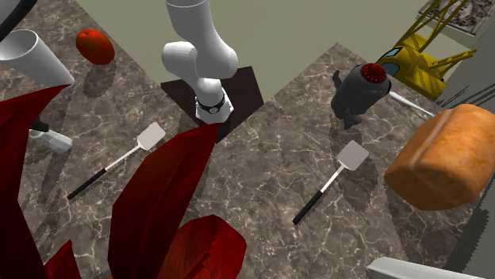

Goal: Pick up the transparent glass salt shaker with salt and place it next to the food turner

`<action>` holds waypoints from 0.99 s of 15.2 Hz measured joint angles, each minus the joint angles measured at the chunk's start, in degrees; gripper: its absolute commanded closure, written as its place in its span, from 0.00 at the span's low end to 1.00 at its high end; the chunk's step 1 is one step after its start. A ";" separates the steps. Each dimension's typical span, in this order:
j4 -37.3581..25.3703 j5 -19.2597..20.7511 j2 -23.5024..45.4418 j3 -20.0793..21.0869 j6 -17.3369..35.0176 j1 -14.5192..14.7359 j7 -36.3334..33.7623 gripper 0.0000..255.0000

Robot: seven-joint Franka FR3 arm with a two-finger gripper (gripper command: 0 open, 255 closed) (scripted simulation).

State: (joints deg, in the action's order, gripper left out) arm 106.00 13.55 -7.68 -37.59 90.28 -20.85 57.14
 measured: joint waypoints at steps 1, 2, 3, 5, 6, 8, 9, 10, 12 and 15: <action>0.00 0.00 0.00 0.00 0.00 0.00 0.00 0.00; 0.00 0.00 0.00 0.00 0.00 0.00 0.00 0.00; 0.00 0.00 0.00 0.00 0.00 0.00 0.00 0.00; -0.98 -0.15 0.22 0.05 -0.79 0.06 0.11 0.00; -2.73 -0.30 0.43 0.17 -2.33 0.16 0.29 0.00; -7.48 -1.31 2.23 0.03 -5.51 0.29 1.22 0.00; -8.46 -1.46 2.50 0.04 -6.27 0.31 1.38 0.00; -9.03 -1.57 2.67 0.07 -6.71 0.36 1.41 0.00; -9.52 -1.68 2.87 0.06 -7.05 0.36 1.52 0.00; -9.65 -1.71 2.93 0.05 -7.13 0.36 1.55 0.00</action>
